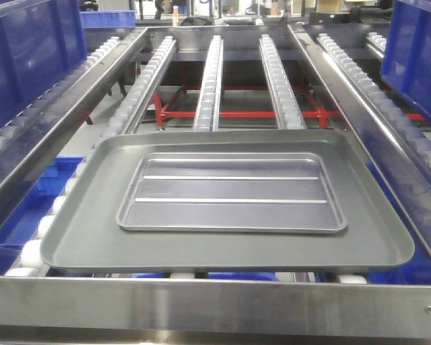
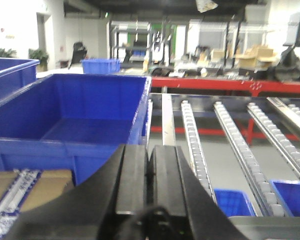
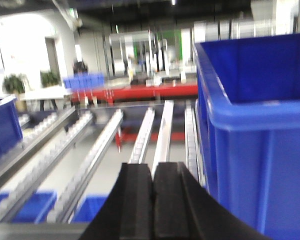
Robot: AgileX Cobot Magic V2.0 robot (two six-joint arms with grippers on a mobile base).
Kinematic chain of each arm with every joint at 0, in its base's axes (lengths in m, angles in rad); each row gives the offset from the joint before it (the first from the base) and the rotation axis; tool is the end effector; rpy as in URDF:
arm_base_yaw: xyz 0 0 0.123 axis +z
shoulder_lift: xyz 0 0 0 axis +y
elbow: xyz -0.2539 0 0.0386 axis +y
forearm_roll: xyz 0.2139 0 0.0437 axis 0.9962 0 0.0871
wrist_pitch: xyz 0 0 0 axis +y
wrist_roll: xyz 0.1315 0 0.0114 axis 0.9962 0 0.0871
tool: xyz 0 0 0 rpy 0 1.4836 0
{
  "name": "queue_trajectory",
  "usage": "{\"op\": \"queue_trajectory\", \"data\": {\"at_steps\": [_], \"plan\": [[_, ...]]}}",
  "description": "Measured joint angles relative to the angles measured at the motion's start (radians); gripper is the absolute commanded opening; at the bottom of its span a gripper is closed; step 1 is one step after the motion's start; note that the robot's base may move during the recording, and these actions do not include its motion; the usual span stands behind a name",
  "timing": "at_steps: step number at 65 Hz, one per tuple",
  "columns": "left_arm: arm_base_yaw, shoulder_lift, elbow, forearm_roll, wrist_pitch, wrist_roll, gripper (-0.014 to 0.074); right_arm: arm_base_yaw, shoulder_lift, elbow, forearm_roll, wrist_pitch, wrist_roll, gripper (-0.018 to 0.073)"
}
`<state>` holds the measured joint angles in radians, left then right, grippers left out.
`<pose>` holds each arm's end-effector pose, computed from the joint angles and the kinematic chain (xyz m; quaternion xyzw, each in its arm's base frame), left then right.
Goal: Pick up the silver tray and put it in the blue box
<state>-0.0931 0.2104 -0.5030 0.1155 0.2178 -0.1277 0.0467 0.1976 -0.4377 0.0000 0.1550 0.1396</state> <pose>0.0821 -0.0044 0.3387 0.0158 0.6469 -0.0331 0.7617 0.0860 0.0040 0.3265 0.0299 0.6429 0.0712 0.7620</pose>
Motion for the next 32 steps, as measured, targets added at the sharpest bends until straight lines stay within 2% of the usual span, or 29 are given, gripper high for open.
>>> {"op": "queue_trajectory", "data": {"at_steps": [8,11,14,21,26,32], "plan": [[-0.046,0.177,-0.143,-0.004,0.121,0.000,0.0227,0.029,0.157,-0.098,0.000,0.046,0.000,0.0375],[-0.078,0.249,-0.178,-0.017,0.150,0.000,0.0311,0.060,0.205,-0.127,0.000,0.054,0.000,0.0419],[-0.112,0.312,-0.198,-0.032,0.164,0.000,0.0353,0.097,0.259,-0.148,0.000,0.055,0.000,0.0440],[-0.222,0.468,-0.234,-0.052,0.175,0.000,0.0358,0.216,0.375,-0.178,0.000,0.056,0.002,0.0449],[-0.337,0.580,-0.264,-0.056,0.179,0.000,0.0358,0.318,0.470,-0.182,0.000,0.056,0.002,0.0448],[-0.465,0.699,-0.292,-0.065,0.174,0.000,0.0358,0.399,0.574,-0.182,0.000,0.056,0.002,0.0447]]}}
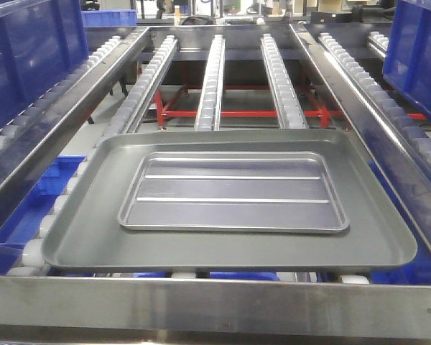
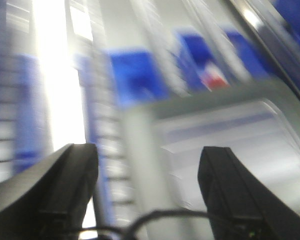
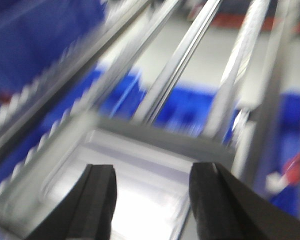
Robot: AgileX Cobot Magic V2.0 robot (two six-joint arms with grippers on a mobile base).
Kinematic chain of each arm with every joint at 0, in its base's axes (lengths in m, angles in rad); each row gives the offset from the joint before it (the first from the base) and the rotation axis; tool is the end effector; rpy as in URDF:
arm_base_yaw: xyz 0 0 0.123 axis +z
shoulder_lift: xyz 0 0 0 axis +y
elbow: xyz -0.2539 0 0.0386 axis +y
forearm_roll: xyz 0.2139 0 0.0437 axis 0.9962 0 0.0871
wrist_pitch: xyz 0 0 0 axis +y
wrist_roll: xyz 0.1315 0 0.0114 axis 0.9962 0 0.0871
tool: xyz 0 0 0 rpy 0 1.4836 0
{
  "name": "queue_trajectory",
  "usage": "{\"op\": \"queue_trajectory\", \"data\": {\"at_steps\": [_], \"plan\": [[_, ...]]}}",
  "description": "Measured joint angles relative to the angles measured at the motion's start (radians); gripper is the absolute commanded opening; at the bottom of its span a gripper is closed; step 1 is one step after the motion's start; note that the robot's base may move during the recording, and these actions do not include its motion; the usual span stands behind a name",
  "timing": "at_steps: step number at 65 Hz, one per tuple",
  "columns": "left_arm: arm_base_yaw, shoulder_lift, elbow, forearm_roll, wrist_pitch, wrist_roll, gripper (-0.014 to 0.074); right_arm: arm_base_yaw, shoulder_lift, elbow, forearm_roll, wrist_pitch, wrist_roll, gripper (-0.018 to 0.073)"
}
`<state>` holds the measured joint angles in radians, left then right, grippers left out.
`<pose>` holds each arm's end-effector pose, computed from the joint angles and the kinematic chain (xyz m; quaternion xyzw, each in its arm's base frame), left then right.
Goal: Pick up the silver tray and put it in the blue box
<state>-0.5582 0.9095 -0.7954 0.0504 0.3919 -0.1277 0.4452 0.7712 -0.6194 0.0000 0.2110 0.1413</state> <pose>0.1816 -0.1104 0.3124 0.1930 0.8160 -0.1636 0.5198 0.1714 0.0818 0.3025 -0.1207 0.7883 0.1744 0.5775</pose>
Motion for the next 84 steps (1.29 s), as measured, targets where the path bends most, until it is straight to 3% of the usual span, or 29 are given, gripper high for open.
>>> {"op": "queue_trajectory", "data": {"at_steps": [7,13,24,35,43,57,84], "plan": [[-0.106,0.130,-0.049,-0.050,0.002,0.000,0.0358,0.037,0.117,-0.016,0.000,0.009,0.000,0.0447],[-0.132,0.227,-0.111,-0.093,0.052,0.000,0.0358,0.046,0.204,-0.062,0.000,0.064,0.000,0.0447],[-0.103,0.397,-0.248,-0.107,0.203,-0.009,0.0358,0.030,0.363,-0.195,0.000,0.259,0.013,0.0447],[-0.058,0.546,-0.366,-0.089,0.279,-0.097,0.0358,-0.053,0.514,-0.333,0.000,0.436,0.162,0.0447],[-0.053,0.653,-0.454,-0.043,0.338,-0.169,0.0358,-0.103,0.620,-0.416,0.000,0.516,0.210,0.0447],[-0.053,0.820,-0.595,-0.032,0.443,-0.235,0.0358,-0.095,0.759,-0.520,0.000,0.533,0.227,0.0447],[-0.032,0.956,-0.623,-0.028,0.428,-0.293,0.0358,-0.093,0.967,-0.590,0.000,0.520,0.237,0.0445]]}}
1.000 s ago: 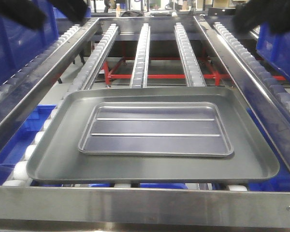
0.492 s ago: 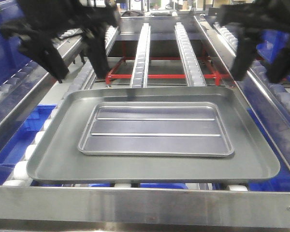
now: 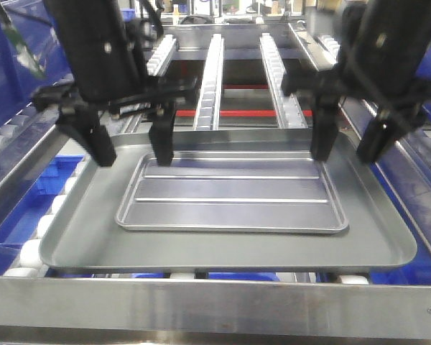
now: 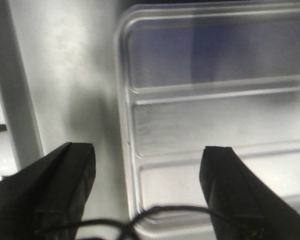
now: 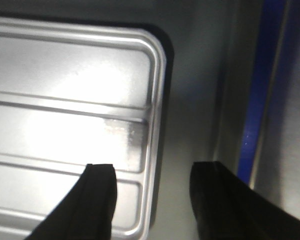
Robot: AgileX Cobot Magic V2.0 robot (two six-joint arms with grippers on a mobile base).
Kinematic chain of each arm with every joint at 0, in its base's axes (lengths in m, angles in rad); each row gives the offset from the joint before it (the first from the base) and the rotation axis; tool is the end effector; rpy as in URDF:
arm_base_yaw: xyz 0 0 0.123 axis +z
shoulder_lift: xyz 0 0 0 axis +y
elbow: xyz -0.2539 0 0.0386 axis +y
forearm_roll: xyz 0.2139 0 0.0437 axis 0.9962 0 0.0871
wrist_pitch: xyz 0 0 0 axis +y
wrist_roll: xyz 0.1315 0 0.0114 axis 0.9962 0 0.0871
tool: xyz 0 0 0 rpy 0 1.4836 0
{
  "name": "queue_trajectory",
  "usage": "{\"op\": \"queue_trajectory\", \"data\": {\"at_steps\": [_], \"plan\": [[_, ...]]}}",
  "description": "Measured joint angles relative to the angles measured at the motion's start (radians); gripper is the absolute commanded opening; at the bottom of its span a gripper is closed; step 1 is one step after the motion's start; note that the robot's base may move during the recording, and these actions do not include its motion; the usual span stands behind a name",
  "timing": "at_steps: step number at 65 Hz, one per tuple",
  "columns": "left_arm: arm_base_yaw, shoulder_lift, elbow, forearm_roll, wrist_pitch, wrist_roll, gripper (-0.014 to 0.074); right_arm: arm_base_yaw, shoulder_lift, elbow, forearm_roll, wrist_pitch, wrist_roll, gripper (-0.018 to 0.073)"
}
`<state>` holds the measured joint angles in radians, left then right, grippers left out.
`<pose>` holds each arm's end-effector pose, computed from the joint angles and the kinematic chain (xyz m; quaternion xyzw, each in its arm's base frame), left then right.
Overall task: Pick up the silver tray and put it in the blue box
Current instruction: 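Lower both grippers onto opposite short edges of the small silver tray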
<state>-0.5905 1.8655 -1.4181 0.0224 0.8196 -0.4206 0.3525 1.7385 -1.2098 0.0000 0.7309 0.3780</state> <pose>0.3108 -0.2057 0.1796 0.0891 0.9769 -0.0857 0.1746 0.3175 0.1168 0.1750 0.0125 0.9801 0.0707 0.1848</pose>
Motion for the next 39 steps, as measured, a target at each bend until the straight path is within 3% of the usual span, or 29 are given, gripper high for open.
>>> {"op": "queue_trajectory", "data": {"at_steps": [39], "plan": [[0.017,0.083,-0.001,-0.004,-0.050,-0.004,0.0358,0.000,0.103,-0.005,0.000,-0.060,0.000,0.0445]]}}
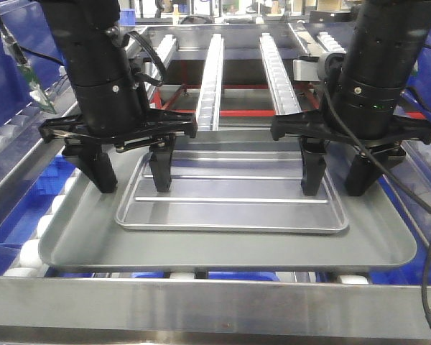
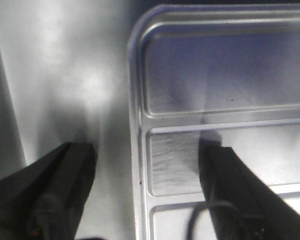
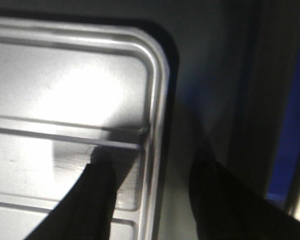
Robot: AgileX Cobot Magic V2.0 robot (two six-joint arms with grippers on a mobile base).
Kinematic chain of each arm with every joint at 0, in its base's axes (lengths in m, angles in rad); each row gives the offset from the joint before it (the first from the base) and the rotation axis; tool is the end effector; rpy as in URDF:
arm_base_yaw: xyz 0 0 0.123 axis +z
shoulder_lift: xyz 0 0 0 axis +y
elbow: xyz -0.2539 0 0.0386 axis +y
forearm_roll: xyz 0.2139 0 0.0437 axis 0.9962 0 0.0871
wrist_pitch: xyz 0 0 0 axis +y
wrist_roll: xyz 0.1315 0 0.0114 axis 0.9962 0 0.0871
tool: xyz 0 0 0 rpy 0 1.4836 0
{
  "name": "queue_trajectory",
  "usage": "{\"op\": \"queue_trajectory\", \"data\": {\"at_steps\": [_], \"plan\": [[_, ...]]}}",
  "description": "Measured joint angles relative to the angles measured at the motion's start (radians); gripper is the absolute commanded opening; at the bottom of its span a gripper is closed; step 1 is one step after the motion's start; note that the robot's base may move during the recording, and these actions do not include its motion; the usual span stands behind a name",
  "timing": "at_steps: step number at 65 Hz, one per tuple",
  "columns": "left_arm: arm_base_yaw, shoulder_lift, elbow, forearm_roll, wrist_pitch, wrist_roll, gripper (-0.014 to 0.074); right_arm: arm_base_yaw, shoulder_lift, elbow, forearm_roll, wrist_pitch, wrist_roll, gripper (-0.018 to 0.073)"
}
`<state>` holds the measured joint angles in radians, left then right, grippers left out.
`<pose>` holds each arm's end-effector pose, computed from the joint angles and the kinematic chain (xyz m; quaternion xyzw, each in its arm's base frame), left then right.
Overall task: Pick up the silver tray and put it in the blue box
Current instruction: 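Lower both grippers onto opposite short edges of the small silver tray, then close both grippers on the small silver tray's edges, then lift the small silver tray with both grippers off the grey tray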
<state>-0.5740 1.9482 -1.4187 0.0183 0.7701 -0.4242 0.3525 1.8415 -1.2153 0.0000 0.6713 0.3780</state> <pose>0.3220 -0.2062 0.1509 0.0789 0.9808 -0.0788 0.1600 0.3289 0.1210 0.1438 0.0125 0.9837 0.0640 0.1674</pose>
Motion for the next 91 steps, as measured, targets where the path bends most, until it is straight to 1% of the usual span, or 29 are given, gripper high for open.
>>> {"op": "queue_trajectory", "data": {"at_steps": [18,22,27,36,40,42,44,47,63,72,83,91], "plan": [[0.017,0.008,-0.008,0.000,-0.002,0.000,0.0354,0.000,0.005,-0.006,-0.021,-0.004,0.000,0.0444],[0.017,0.008,-0.008,0.000,-0.002,0.000,0.0330,0.000,0.005,-0.006,-0.023,-0.004,0.000,0.0411],[0.017,0.008,-0.008,0.000,-0.002,0.000,0.0263,0.000,0.005,-0.006,-0.023,-0.007,0.000,0.0332],[0.017,0.008,-0.010,0.000,-0.007,0.000,0.0067,0.001,0.005,-0.006,-0.019,-0.015,0.000,0.0141],[0.017,0.008,-0.010,0.000,-0.007,0.000,-0.0045,0.002,0.005,-0.008,-0.022,-0.011,0.000,0.0058],[0.017,0.008,-0.010,0.000,-0.007,0.000,-0.0090,0.002,0.005,-0.008,-0.022,-0.011,0.003,0.0043],[0.017,0.008,-0.010,0.004,-0.009,0.000,-0.0116,0.001,0.005,-0.008,-0.020,-0.011,0.005,0.0060],[0.017,0.008,-0.010,0.008,-0.007,0.000,-0.0092,0.001,0.005,-0.008,-0.020,-0.011,0.007,0.0056],[0.018,0.008,-0.012,0.006,-0.003,-0.016,-0.0097,0.001,0.000,-0.008,-0.020,0.000,0.008,0.0057],[0.018,-0.013,-0.010,0.008,0.023,-0.030,-0.0097,0.002,-0.029,-0.008,-0.017,0.026,0.008,0.0057],[0.013,-0.126,-0.010,0.027,0.078,-0.052,-0.0097,0.010,-0.138,-0.008,-0.015,0.074,0.019,0.0057],[-0.004,-0.219,-0.010,0.050,0.113,-0.071,-0.0097,0.040,-0.226,-0.008,-0.061,0.112,0.054,0.0057]]}}
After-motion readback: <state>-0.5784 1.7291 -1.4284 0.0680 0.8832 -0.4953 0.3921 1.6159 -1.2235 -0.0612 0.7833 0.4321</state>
